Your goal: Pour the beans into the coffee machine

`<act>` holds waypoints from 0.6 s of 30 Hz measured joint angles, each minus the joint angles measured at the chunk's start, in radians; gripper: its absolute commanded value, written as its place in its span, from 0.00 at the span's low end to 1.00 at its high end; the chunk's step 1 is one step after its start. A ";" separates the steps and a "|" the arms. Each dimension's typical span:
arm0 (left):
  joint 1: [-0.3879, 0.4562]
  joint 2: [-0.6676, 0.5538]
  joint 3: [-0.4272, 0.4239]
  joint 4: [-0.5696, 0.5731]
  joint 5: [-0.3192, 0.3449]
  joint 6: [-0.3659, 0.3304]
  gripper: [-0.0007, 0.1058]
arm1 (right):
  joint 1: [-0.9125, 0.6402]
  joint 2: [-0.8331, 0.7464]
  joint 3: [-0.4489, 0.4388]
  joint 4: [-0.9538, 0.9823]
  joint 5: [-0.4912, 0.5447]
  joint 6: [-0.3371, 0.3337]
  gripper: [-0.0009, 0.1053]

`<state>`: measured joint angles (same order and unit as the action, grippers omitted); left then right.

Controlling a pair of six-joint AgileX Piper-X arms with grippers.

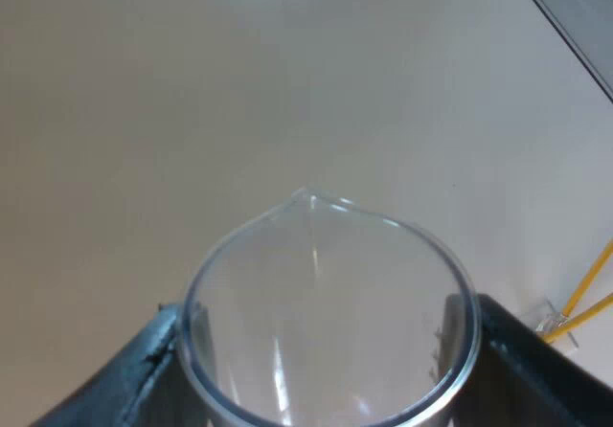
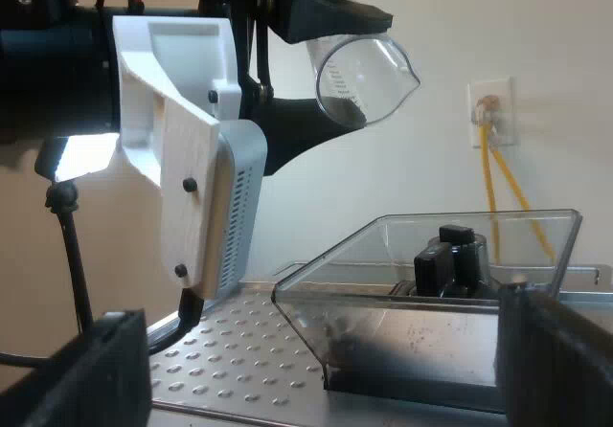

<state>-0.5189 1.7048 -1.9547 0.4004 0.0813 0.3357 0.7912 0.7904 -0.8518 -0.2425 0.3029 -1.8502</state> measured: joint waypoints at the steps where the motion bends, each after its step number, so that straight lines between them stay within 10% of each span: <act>1: 0.000 0.000 0.000 0.000 0.000 0.000 0.32 | 0.000 0.000 0.000 0.000 0.000 0.000 0.75; 11: 0.000 0.000 0.000 0.005 0.000 -0.016 0.32 | 0.000 0.000 0.000 0.000 0.000 0.000 0.75; 18: 0.000 0.000 0.000 0.011 0.000 -0.313 0.32 | 0.000 0.000 0.000 0.000 0.000 0.000 0.75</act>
<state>-0.5189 1.7048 -1.9547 0.4109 0.0813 0.0225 0.7912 0.7904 -0.8518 -0.2425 0.3029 -1.8502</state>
